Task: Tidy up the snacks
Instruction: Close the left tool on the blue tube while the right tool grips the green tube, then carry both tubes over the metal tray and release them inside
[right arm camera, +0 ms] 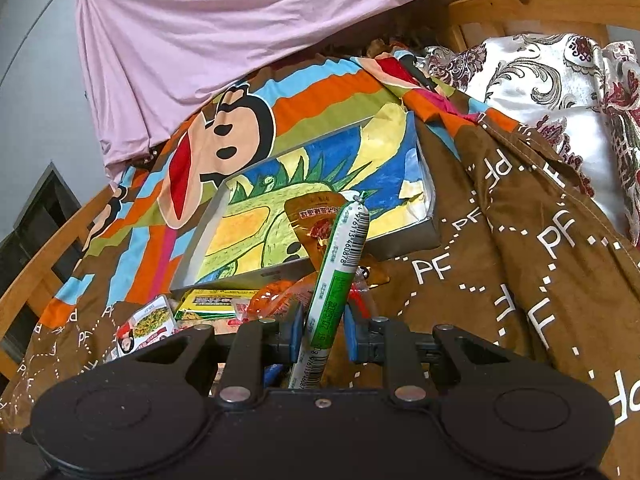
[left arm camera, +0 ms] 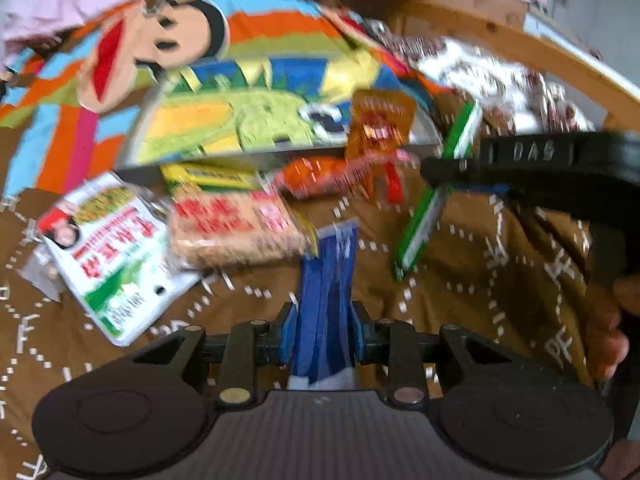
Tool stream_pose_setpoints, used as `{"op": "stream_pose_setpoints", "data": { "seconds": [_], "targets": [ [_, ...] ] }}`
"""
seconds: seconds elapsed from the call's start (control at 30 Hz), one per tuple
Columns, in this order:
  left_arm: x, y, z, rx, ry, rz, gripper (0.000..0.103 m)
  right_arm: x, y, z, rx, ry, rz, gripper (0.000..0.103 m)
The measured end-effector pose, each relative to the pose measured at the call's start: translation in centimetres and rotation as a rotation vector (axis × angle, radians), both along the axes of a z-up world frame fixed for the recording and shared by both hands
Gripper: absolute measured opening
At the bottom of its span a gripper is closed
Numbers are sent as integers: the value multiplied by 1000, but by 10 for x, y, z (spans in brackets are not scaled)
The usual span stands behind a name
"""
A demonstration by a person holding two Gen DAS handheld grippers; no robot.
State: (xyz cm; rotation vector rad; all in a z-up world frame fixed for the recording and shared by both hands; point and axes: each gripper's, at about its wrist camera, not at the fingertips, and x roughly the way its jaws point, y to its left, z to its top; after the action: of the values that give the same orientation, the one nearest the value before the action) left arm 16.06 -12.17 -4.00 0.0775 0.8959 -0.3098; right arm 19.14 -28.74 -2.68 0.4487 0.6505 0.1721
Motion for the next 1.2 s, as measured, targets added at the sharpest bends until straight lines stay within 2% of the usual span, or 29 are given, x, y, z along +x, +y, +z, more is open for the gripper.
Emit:
{"op": "stream_pose_setpoints", "data": {
  "seconds": [0.1,0.3,0.4,0.5,0.7,0.9,1.2],
  "targets": [
    [10,-2,-11,12,55,-13,33,1,0,0,-4,1,0,23],
    [26,-6,-19,-13,90,-1,34,3,-1,0,-5,-9,-3,23],
    [25,-7,-15,-6,78,-4,27,1,-4,2,1,-22,-9,23],
    [19,-9,-7,10,64,-3,24,0,-7,5,8,-40,-17,23],
    [2,-10,13,3,18,-9,23,-7,-14,16,2,-97,-54,23],
    [-5,-9,36,-50,-80,28,23,-7,-23,23,-19,-158,-111,21],
    [36,-6,57,-103,-191,91,23,13,-39,31,-57,-281,-174,18]
  ]
}}
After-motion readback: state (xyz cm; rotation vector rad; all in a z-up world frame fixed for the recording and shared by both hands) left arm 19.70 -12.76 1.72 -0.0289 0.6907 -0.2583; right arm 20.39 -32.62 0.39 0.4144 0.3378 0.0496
